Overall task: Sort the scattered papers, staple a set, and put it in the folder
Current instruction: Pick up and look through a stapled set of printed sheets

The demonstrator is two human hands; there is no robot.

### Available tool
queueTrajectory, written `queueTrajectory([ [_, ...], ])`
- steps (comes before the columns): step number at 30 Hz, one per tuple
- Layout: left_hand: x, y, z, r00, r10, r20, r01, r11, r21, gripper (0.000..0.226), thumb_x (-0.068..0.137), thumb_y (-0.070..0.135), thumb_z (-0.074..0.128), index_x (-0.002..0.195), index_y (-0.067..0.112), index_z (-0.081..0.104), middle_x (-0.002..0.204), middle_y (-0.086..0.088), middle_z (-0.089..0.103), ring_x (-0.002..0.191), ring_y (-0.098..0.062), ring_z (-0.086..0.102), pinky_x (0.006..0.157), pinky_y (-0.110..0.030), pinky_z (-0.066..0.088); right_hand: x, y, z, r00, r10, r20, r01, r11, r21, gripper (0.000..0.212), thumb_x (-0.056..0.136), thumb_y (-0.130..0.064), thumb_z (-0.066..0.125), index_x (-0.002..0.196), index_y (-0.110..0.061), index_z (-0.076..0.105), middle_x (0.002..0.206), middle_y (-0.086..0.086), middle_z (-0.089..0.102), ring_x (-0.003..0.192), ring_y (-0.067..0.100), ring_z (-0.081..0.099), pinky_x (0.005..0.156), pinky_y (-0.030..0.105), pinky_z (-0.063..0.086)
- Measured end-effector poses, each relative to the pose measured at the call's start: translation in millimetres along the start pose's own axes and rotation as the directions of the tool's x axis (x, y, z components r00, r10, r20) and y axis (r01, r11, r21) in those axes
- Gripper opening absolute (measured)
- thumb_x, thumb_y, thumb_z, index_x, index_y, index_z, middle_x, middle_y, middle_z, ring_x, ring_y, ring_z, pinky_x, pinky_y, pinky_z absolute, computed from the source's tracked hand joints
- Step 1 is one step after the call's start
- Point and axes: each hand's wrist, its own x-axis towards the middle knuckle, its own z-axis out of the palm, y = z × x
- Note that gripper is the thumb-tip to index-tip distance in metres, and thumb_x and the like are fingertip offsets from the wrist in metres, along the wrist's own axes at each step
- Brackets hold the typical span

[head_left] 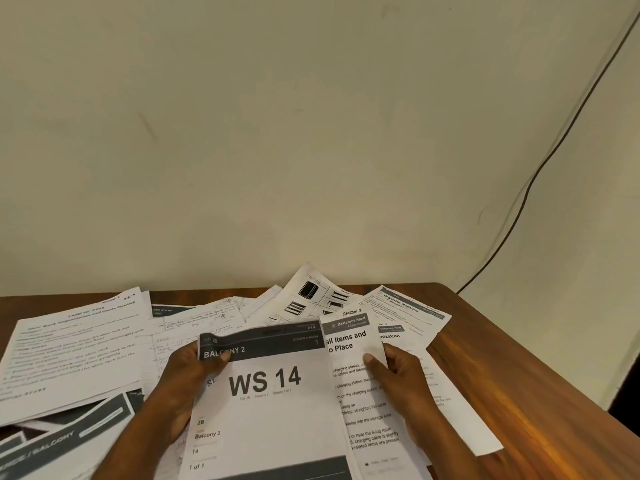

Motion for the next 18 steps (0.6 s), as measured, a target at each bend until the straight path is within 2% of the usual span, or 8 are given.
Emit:
queueTrajectory([
  [7,2.1,-1.6,-1.4,1.000,-0.001,-0.011,0.001,1.000,-0.002,0.028,0.094,0.016,0.070,0.121,0.012,0.064,0.105,-0.023,0.078,0.091,-0.050,0.075,0.092,-0.071,0.054,4.5,1.1,-7.6,0.994,0.108,0.034,-0.111,0.988,0.104,0.017,0.101,-0.009,0.064,0.111,-0.016,0.076,0.095,0.002,0.082,0.085,0.023,0.080,0.076,0.036,0.062],
  [14,1.2,-1.8,-1.0,1.000,0.014,-0.002,-0.014,1.000,0.016,0.025,0.096,0.015,0.069,0.120,0.014,0.063,0.102,-0.021,0.079,0.089,-0.048,0.076,0.089,-0.066,0.057,4.2,0.0,-8.5,0.991,0.122,0.046,-0.128,0.981,0.149,0.017,0.099,-0.005,0.063,0.107,-0.013,0.076,0.092,0.005,0.082,0.080,0.022,0.080,0.067,0.029,0.060],
  [18,2.6,-2.7,-1.3,1.000,0.007,-0.009,-0.007,1.000,0.015,0.025,0.096,0.015,0.070,0.120,0.015,0.063,0.103,-0.020,0.079,0.090,-0.047,0.076,0.090,-0.069,0.056,3.6,-0.6,-8.2,0.991,0.123,0.044,-0.129,0.979,0.159,0.017,0.100,-0.005,0.062,0.107,-0.013,0.076,0.092,0.005,0.082,0.081,0.022,0.080,0.067,0.029,0.059],
])
